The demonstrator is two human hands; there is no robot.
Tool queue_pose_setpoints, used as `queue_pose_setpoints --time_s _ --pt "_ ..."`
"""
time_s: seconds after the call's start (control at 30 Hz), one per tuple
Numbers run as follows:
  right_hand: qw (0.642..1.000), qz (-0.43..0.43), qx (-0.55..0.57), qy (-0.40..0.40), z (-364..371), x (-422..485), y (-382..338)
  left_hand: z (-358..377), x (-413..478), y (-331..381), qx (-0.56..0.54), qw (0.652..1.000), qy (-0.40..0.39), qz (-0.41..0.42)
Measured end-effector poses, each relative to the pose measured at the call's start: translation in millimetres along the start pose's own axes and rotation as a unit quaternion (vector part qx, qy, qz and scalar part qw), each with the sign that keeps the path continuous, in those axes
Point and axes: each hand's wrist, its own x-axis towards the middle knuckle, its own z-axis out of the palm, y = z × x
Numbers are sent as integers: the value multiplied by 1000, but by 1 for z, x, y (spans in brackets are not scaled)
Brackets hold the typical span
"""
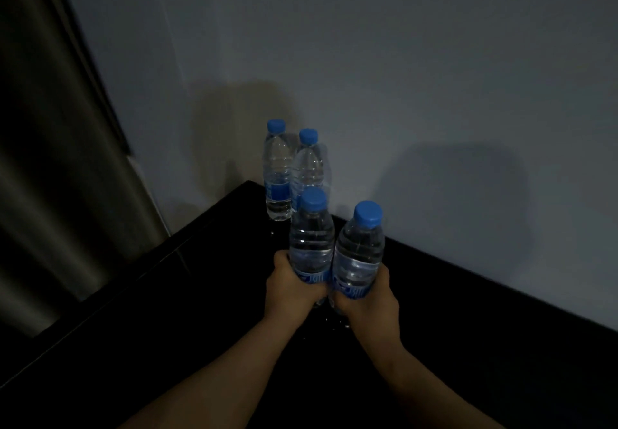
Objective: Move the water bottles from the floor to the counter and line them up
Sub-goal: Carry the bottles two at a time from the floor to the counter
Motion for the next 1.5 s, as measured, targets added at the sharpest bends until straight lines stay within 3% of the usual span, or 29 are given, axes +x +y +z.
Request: queue_pose_setpoints --time_s 0.47,0.73,1.03,1.3,1.5 --pt "997 -35 -23 68 -13 114 14 70 94 35 -22 997 56 37" --pt "995 -59 -33 72 -16 134 12 86 110 33 -29 990 104 89" --pt "993 -57 -43 95 -14 140 17 93 112 36 0 988 121 92" --pt "991 30 -51 122 -16 138 9 81 110 48 71 994 80 4" --pt "987 82 -133 36 -27 135 -9 77 113 52 17 998 10 -55"
